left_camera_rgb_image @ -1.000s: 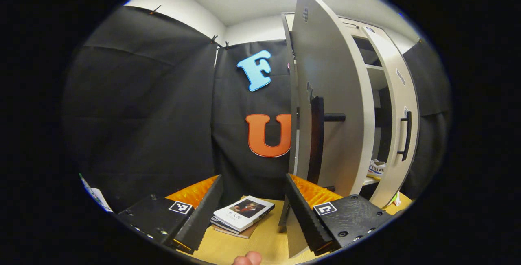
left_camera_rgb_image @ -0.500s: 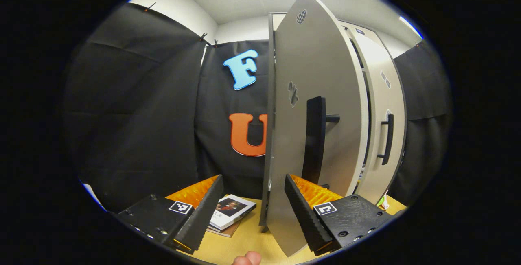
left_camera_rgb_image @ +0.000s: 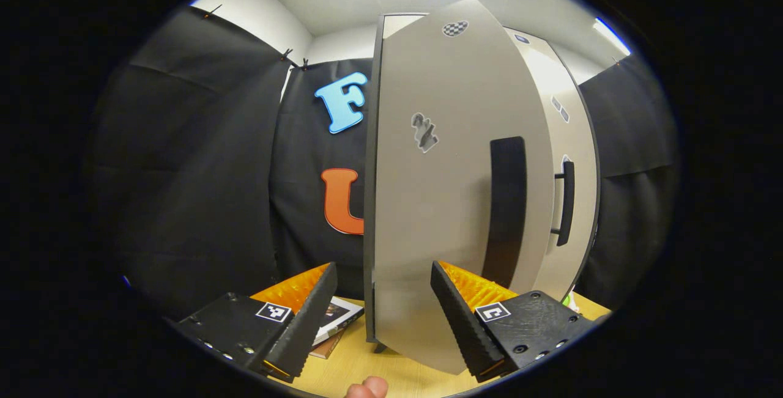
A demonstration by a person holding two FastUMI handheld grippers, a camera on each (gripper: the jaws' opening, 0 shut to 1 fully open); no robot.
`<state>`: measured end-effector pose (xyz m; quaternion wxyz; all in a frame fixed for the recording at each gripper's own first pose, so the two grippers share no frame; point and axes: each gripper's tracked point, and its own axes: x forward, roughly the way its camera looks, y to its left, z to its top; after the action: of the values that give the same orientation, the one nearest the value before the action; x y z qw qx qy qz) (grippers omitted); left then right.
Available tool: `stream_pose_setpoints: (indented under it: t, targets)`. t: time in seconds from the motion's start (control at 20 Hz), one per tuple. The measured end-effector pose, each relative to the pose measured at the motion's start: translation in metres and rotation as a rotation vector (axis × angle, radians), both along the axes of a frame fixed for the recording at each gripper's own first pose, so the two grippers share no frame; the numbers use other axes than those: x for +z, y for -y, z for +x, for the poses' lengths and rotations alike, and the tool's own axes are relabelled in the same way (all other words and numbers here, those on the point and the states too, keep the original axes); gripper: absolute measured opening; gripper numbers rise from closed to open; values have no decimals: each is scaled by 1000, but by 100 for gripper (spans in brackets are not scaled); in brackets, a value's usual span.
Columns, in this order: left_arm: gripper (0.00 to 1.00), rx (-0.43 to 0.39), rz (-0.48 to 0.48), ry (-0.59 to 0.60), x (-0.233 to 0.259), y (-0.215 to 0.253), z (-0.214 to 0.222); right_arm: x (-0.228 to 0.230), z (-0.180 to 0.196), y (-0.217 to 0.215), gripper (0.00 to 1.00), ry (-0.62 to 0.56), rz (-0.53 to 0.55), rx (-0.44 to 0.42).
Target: Grab one shoe with the right hand and put it into the shoe cabinet, grab the other shoe with the left hand and put it into the shoe cabinet; then close the right door with the right hand and the left door with the left hand.
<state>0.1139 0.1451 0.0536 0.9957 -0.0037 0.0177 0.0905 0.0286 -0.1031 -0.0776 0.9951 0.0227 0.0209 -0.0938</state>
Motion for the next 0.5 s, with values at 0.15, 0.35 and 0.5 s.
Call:
stream_pose_setpoints:
  t: [0.15,0.35,0.5]
  targets:
    - [94,7,-3,2,-12,0,-18,-1,1,4,97,0,8,-6]
    - [94,-23,2,24,-37,23,-47,2,1,1,97,18,7,-3]
    - [94,-58,-1,6,-65,57,-74,-1,3,-8,98,12,6,18]
